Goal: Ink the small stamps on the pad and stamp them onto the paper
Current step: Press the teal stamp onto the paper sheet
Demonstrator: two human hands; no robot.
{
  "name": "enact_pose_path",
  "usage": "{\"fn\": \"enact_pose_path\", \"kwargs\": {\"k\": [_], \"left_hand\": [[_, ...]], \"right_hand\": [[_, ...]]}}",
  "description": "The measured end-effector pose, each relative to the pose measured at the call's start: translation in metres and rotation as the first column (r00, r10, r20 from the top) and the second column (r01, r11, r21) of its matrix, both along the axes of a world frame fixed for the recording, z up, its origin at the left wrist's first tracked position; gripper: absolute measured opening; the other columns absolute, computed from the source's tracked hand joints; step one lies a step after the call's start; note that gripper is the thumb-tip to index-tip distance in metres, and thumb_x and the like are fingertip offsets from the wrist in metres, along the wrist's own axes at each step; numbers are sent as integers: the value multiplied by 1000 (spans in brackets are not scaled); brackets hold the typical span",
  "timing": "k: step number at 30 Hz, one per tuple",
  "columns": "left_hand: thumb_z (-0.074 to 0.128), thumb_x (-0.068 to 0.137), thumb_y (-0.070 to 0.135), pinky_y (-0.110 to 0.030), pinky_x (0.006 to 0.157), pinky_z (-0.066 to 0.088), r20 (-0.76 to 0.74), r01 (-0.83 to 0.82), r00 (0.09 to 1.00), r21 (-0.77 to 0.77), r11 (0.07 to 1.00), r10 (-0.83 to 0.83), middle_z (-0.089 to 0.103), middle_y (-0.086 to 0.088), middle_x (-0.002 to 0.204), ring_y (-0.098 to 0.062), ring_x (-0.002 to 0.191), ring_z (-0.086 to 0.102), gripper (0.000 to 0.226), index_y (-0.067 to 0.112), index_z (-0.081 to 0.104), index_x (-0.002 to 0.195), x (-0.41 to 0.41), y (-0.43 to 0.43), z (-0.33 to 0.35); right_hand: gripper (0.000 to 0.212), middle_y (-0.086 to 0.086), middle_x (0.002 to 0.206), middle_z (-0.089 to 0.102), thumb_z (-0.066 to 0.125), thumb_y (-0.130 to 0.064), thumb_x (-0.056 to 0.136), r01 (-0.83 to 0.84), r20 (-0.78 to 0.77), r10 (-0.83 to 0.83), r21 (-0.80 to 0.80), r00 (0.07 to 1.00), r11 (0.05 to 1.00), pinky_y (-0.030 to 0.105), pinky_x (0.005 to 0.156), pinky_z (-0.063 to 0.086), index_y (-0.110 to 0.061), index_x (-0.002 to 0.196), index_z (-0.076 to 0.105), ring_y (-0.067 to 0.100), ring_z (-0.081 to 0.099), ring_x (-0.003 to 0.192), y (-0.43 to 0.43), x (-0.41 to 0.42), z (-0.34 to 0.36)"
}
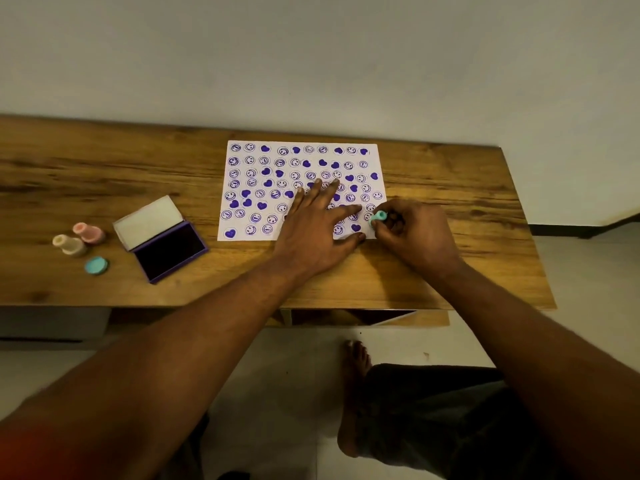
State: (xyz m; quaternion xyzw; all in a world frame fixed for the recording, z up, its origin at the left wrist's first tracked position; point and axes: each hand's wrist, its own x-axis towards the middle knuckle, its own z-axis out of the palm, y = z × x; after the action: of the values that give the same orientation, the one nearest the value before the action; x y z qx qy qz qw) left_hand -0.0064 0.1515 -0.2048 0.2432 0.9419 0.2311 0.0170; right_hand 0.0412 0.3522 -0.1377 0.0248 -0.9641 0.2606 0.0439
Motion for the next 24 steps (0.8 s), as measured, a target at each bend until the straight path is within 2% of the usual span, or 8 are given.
{"fn": "enact_pose_path", "kwargs": {"k": [4,6,8,11,13,15,21,24], "left_hand": [[46,90,80,-45,130,-1,9,0,1000,-17,1000,0,21,0,175,-25,163,8,70,48,49,152,-2,0,-2],[46,89,80,-43,129,-3,5,0,1000,-21,1000,0,22,1,175,-26,163,8,70,49,50,151,-3,0,-4],[46,88,81,-43,129,-2,0,0,1000,-13,1000,0,23,0,174,-26,162,10,71,48,51,151,-4,0,-5],[49,89,76,-45,129,1,-26,-3,1000,6,1000,3,26,-2,173,-27,162,13,67,47,53,149,-3,1,-8],[51,89,74,-45,129,2,-38,-5,999,11,1000,5,27,-3,173,-28,162,14,65,47,53,149,-4,1,-9],[48,89,75,-44,129,2,-32,-9,999,13,1000,9,27,-3,173,-28,162,14,66,47,53,149,-4,1,-9],[47,91,75,-45,130,2,-11,7,1000,-5,1000,-7,22,-3,174,-27,162,11,67,47,50,152,-2,0,-4],[46,91,75,-44,131,1,-5,6,1000,-10,1000,-6,21,-2,175,-26,163,9,68,48,49,152,-2,1,-4]], "right_hand": [[18,-7,92,73,72,-25,98,-27,-393,-71,-238,917,971,20,64,50,-17,114,75,9,63,71,-9,-4,44],[20,-10,95,72,69,-31,101,-74,-548,-66,-229,834,971,15,65,47,-22,119,72,9,62,73,-8,-6,56],[19,-7,95,72,69,-29,101,-60,-494,-50,-204,868,977,22,65,50,-20,117,73,10,63,74,-6,-3,46],[22,5,96,75,71,-24,97,15,-139,-17,-16,990,1000,38,73,54,-12,115,75,22,67,79,-7,10,-1],[25,13,98,77,71,-23,97,38,-8,-38,31,999,999,33,72,48,-8,117,74,30,70,84,-6,15,-27],[25,14,96,77,71,-25,96,49,-27,-47,60,999,997,28,68,42,-9,116,73,31,70,81,-5,12,-34],[27,8,97,78,72,-27,96,73,2,-73,70,997,995,32,68,54,-14,119,73,23,71,80,-5,6,-31],[23,11,95,76,72,-23,95,68,-39,-65,58,997,996,32,68,50,-10,115,72,28,70,79,-8,9,-34]]}}
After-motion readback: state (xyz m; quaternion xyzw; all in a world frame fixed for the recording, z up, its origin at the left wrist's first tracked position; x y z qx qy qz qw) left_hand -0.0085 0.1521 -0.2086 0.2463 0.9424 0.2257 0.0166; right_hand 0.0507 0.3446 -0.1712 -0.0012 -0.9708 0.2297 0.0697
